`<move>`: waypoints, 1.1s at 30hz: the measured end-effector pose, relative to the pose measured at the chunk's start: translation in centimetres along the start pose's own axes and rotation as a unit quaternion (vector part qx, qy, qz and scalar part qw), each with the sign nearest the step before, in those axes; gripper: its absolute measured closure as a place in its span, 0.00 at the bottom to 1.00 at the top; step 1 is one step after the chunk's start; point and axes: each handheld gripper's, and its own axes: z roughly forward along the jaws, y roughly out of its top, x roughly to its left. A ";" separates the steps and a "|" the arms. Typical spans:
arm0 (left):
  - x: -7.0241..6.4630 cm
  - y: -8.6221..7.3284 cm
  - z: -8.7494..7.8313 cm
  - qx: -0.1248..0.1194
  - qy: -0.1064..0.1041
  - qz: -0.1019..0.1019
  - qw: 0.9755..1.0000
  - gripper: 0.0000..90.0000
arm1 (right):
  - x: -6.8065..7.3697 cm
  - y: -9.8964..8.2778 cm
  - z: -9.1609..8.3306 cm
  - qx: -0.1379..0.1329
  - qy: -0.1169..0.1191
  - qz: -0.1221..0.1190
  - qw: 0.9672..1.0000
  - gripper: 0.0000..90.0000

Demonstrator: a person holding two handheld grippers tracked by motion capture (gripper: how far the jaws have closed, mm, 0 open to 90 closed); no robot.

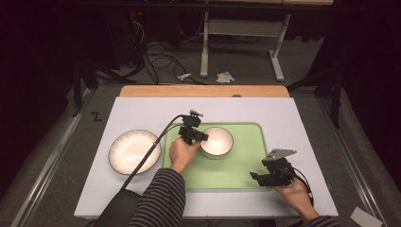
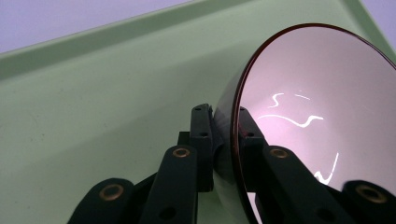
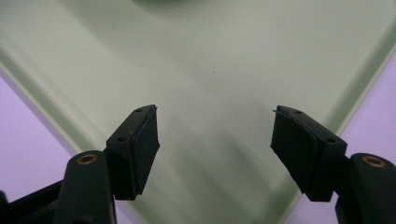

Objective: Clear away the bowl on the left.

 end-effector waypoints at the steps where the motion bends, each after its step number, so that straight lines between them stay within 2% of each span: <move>1: 0.0 0.0 0.0 0.002 -0.002 -0.001 1.000 0.90 | 0.0 0.0 0.0 0.000 0.000 0.002 1.000 0.37; 9: -0.2 0.3 -0.9 -0.001 -0.014 0.007 1.000 0.81 | 0.0 0.0 0.0 0.002 0.002 -0.001 1.000 0.37; 15: -0.1 0.3 -1.4 -0.003 -0.007 0.029 1.000 0.72 | 0.0 0.0 0.0 0.001 0.001 0.000 1.000 0.37; 18: -0.3 0.5 -1.9 -0.007 -0.011 0.031 0.999 0.69 | 0.1 0.0 0.0 0.001 0.004 -0.002 1.000 0.37; 23: -0.2 1.0 -2.5 -0.012 -0.014 0.031 0.999 0.66 | 0.0 -0.1 0.0 0.003 0.003 -0.001 1.000 0.37; 33: -0.4 1.6 -4.1 -0.011 -0.016 0.049 0.999 0.63 | 0.1 0.0 0.0 0.001 0.004 -0.008 1.000 0.37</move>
